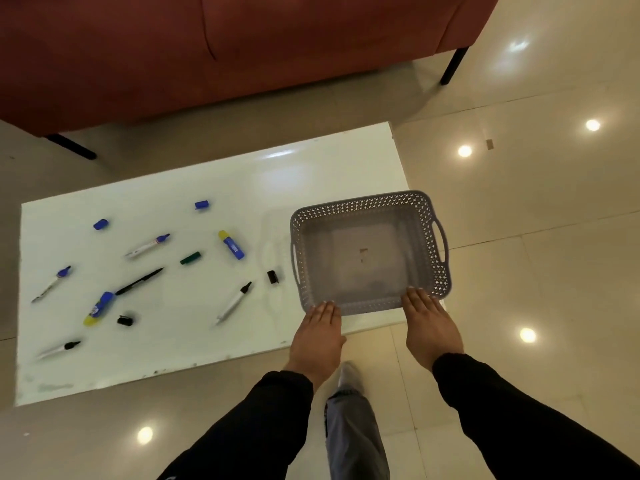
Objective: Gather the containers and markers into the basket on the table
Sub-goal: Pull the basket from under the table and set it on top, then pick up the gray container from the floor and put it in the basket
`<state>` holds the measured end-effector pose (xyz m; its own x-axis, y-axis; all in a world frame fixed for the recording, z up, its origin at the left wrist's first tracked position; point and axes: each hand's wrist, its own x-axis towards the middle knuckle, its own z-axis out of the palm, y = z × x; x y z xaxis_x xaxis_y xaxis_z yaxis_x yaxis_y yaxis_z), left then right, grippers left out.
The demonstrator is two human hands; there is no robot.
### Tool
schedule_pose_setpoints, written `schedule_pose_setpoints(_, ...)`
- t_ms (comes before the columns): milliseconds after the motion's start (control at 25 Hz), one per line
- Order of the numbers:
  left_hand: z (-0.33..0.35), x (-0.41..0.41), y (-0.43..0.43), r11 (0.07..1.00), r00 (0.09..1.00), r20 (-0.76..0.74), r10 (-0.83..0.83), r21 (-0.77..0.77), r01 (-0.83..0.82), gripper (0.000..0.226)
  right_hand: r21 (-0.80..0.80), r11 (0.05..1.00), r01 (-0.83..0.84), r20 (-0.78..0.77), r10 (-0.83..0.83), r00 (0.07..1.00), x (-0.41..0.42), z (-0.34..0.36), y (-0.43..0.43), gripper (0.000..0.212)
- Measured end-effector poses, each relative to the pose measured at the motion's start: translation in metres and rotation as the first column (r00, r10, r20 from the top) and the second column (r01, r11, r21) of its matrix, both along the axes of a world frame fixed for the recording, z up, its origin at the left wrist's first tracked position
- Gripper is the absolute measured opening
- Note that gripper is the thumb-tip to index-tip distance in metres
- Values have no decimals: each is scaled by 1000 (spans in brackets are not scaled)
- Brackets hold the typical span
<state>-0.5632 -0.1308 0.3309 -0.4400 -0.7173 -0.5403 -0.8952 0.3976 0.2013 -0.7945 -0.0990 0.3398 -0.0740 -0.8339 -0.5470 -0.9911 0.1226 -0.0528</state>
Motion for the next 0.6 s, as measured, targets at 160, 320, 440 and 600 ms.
schedule_pose_setpoints(160,82,65,34,997,997,-79,21,-66,-26,64,9,999,-35,64,35,997,80,80,35,64)
schedule_pose_setpoints(320,162,163,88,982,982,-141,127,-119,-144,64,-75,996,-51,130,61,990,202,155,81,62)
schedule_pose_setpoints(440,199,264,153,977,980,-138,144,-139,-163,65,-186,982,-19,181,54,982,314,204,119,63)
schedule_pose_setpoints(600,220,394,222,942,948,-140,287,-141,-306,65,-279,955,-98,190,155,970,442,235,153,64)
